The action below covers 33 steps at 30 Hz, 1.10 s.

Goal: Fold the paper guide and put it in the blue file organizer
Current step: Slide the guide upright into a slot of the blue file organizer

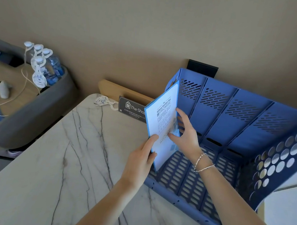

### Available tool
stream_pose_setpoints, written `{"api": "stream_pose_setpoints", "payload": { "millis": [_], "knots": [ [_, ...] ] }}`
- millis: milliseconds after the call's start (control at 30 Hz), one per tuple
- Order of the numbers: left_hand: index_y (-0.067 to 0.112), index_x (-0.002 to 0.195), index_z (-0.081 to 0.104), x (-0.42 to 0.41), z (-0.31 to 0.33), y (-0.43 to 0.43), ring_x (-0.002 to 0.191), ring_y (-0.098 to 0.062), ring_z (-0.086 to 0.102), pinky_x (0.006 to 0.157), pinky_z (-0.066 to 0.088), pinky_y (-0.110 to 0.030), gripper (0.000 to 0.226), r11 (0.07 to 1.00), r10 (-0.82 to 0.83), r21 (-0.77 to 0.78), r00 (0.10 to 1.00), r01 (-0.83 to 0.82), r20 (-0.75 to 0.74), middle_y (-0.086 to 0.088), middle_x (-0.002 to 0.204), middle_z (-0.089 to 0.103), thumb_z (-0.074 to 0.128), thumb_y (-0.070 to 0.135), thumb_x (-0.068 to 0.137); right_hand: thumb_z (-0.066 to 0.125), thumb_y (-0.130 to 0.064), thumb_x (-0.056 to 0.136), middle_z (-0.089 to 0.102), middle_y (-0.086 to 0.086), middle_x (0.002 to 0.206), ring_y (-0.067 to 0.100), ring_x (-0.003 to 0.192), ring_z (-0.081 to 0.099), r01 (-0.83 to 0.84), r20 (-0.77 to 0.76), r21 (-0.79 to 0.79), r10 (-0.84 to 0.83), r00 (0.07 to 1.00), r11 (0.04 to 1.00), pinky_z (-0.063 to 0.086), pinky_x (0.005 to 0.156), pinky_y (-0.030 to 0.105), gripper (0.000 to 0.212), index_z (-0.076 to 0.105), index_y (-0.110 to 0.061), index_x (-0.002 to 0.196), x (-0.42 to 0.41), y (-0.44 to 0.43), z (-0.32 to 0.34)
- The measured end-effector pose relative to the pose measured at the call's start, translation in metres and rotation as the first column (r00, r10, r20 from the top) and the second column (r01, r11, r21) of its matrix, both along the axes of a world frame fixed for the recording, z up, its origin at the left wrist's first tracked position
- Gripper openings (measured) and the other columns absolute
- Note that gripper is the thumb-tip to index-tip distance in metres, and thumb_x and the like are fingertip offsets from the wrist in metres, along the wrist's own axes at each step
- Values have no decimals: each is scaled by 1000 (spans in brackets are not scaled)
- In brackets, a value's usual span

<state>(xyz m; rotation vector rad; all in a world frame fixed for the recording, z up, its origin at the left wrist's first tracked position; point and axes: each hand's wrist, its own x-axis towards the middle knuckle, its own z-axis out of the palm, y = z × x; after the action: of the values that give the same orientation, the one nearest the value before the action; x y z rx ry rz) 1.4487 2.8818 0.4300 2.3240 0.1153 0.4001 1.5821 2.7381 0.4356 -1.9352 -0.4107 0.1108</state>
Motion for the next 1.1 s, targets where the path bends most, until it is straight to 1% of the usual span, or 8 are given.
{"api": "stream_pose_setpoints", "payload": {
  "millis": [100,267,500,600,700,767,967,1100],
  "knots": [
    [28,133,41,3,0,-1,69,-5,43,65,35,-12,59,1000,-26,-9,1000,26,-9,-12,97,66,66,1,88,75,-5,75,55,-4,133,12,122,52,26,-15,-27,-26,1000,999,45,102,31,87,35,-41,145,0,-1,1],
    [26,138,42,5,2,-1,68,-6,43,68,44,-19,55,999,-28,-31,999,28,-22,-10,98,64,62,4,92,76,-15,76,48,-2,124,8,104,49,56,-38,-144,-62,997,988,41,78,14,97,21,-54,146,-6,-2,0],
    [48,146,24,-10,14,7,82,-19,65,75,56,-40,77,995,-88,-44,994,91,71,0,109,61,64,9,92,77,-14,73,45,-7,137,10,123,49,85,-79,-55,-90,993,995,46,94,25,101,21,-54,147,-29,-13,4],
    [55,146,18,-18,24,13,93,-6,67,82,55,-26,82,993,-50,-101,989,65,142,7,110,64,65,15,92,80,-18,73,41,-11,148,12,135,43,100,-109,28,-97,989,995,44,107,39,100,24,-46,150,-48,-14,3],
    [42,149,17,-14,31,15,94,6,67,79,47,-6,79,963,25,-269,987,20,161,18,107,66,63,12,93,81,-40,65,35,-33,142,4,135,38,108,-133,66,-99,986,992,38,106,28,104,19,-55,147,-73,-6,3],
    [30,148,20,-7,35,14,90,8,68,76,46,-4,71,945,47,-328,989,1,139,18,102,66,61,10,94,83,-44,63,34,-30,146,-1,137,33,80,-107,24,-77,991,997,33,107,24,110,12,-58,147,-85,3,2],
    [21,109,51,12,48,10,82,-5,71,64,50,-13,11,965,65,-261,990,-30,126,15,88,71,55,18,99,81,-43,60,20,-7,163,8,151,12,76,-66,-29,-78,995,997,26,117,33,116,2,-67,140,-92,29,-4],
    [13,87,48,17,54,8,62,-13,64,50,40,-16,13,985,64,-171,987,-39,147,1,75,72,54,14,98,79,-30,71,28,-12,160,11,147,26,136,-27,-36,-137,990,990,36,111,31,106,8,-65,142,-80,32,-6]
  ]
}}
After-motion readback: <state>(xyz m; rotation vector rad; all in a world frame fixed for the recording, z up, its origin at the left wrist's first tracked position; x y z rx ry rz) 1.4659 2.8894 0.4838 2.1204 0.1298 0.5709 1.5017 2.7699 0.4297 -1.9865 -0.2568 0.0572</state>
